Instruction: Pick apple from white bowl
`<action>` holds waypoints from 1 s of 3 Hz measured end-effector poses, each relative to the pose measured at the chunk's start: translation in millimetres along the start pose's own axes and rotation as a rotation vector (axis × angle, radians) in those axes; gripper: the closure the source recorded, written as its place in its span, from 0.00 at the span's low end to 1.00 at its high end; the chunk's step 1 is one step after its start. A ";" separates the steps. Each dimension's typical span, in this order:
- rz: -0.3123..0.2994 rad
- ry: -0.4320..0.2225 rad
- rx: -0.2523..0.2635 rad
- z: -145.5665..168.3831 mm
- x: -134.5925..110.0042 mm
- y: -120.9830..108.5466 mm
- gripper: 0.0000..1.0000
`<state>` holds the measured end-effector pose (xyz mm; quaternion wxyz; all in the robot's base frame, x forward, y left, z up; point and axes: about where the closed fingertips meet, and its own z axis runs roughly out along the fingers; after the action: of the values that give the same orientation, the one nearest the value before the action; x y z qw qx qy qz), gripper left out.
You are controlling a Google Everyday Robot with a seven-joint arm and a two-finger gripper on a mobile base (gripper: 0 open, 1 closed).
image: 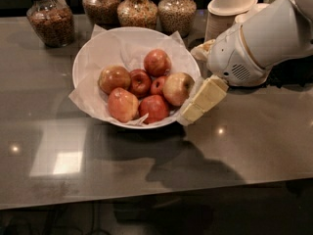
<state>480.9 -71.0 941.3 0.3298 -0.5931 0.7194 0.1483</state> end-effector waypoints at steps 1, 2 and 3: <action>-0.002 0.007 0.017 4.3 1.5 -5.6 0.08; -0.020 0.028 0.036 17.2 -2.7 -19.5 0.16; -0.012 0.035 0.036 24.0 -0.4 -25.2 0.17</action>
Offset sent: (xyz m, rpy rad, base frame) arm 0.0278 0.0028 -0.0109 -0.0422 -0.0379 -0.0288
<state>512.1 -62.5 928.4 0.3287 -0.5938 0.7240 0.1232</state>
